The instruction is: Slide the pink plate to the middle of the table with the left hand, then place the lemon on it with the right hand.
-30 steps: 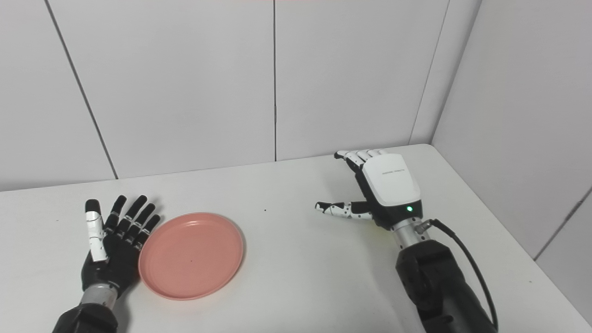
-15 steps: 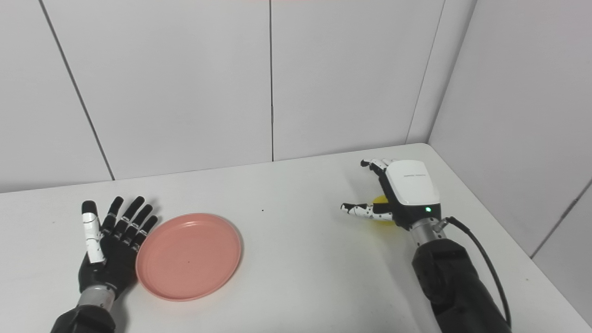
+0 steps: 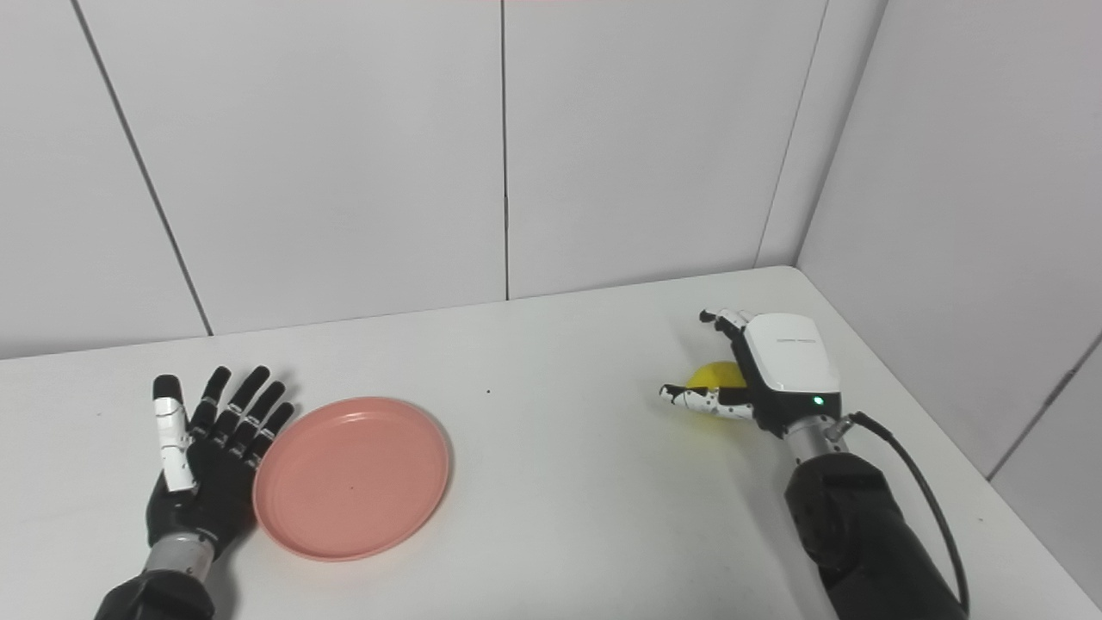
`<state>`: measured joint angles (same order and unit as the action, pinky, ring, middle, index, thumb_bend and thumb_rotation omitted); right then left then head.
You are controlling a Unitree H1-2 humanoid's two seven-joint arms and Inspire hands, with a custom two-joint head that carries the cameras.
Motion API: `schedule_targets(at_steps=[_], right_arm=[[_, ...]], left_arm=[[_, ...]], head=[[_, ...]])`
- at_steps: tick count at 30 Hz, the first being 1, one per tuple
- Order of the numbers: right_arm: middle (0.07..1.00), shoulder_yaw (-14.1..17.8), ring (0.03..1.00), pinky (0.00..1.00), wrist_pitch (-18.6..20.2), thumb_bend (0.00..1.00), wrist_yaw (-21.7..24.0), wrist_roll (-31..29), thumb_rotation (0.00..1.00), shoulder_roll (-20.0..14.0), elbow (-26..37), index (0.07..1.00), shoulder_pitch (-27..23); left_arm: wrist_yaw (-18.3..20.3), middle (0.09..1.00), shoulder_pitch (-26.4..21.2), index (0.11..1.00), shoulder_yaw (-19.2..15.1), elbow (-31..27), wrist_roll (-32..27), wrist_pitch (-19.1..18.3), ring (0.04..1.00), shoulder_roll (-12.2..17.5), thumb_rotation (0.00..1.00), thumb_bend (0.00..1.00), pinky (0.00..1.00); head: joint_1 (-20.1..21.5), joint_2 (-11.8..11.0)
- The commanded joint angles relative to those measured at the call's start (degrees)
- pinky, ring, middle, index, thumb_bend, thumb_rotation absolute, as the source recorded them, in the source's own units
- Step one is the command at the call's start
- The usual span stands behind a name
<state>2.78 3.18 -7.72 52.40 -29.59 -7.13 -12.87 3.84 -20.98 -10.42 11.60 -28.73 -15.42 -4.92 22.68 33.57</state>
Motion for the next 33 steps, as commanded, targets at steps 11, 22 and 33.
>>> schedule_targets(at_steps=[11,22,33], right_arm=[[0.718,-0.83,0.673,0.62,3.30,0.75,-0.51,-2.27,0.72,-1.88,-1.79,0.737,-1.29],[0.719,-2.20,0.676,0.60,2.08,0.75,-0.84,-3.62,0.72,-2.38,-4.67,0.733,-1.28],[0.550,-6.28,0.475,0.39,-6.93,0.69,-10.36,-6.02,0.47,-2.86,-13.05,0.580,-2.67]], left_arm=[[-1.17,0.828,1.78,0.969,0.54,0.05,1.03,-2.79,0.844,-0.32,0.76,0.81,0.86],[-0.88,0.827,2.04,0.969,0.65,0.19,0.86,-2.71,0.841,-0.26,0.74,0.84,0.86],[-1.82,0.822,2.35,0.959,1.19,-1.57,1.46,-3.58,0.833,-0.56,0.74,0.85,0.85]], head=[[-0.27,0.31],[-0.68,0.67],[-1.31,1.01]])
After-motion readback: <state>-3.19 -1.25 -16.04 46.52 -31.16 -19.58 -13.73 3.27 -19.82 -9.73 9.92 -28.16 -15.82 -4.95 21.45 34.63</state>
